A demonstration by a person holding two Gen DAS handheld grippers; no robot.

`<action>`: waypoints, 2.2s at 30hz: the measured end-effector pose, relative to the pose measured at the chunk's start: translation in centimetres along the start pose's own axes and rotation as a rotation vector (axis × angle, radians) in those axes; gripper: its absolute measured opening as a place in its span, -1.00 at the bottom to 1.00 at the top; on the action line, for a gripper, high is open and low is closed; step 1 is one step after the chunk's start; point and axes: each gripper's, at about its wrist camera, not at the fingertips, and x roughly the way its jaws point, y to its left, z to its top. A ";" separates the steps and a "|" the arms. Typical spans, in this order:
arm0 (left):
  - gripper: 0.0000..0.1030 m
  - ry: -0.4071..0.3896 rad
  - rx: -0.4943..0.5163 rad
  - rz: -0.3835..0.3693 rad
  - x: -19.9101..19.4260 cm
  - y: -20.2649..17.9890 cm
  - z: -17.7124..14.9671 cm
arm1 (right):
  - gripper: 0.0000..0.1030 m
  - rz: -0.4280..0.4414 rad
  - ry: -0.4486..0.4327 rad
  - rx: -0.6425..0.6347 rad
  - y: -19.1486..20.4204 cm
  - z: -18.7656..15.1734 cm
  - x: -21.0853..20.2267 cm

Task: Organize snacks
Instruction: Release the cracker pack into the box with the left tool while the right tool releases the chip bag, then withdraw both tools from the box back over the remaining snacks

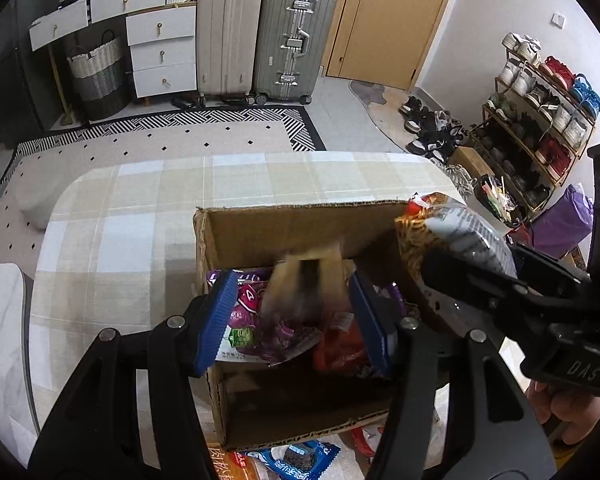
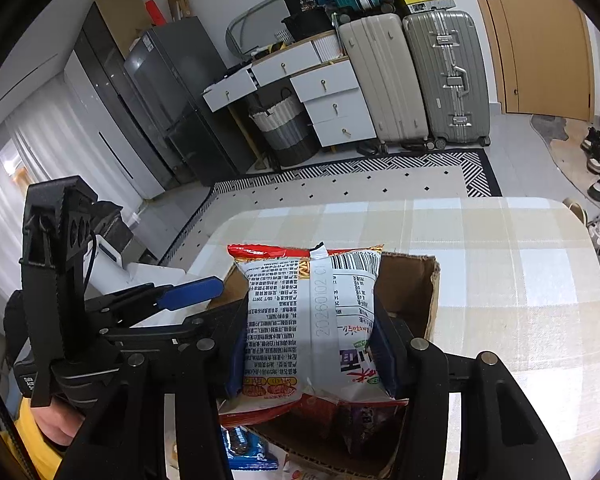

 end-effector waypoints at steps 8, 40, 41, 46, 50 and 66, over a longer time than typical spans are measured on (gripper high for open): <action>0.08 -0.012 0.001 0.000 -0.3 0.7 -0.7 | 0.01 -0.030 0.047 -0.014 0.1 -0.3 1.6; 0.19 -0.051 0.013 0.063 -7.3 -0.7 -3.7 | 0.10 -0.105 -0.002 -0.035 2.0 -0.6 -1.6; 0.20 -0.054 0.013 0.066 -7.7 -0.8 -3.8 | 0.10 -0.104 -0.006 -0.037 2.1 -0.6 -2.0; 0.30 -0.072 0.017 0.072 -9.8 -1.4 -4.5 | 0.26 -0.093 -0.040 -0.031 3.0 -1.2 -4.3; 0.48 -0.108 0.007 0.076 -12.3 -1.6 -5.5 | 0.38 -0.092 -0.072 -0.039 4.0 -1.9 -6.6; 0.58 -0.257 0.015 0.066 -22.7 -2.2 -12.9 | 0.96 -0.069 -0.293 -0.128 10.9 -8.6 -17.9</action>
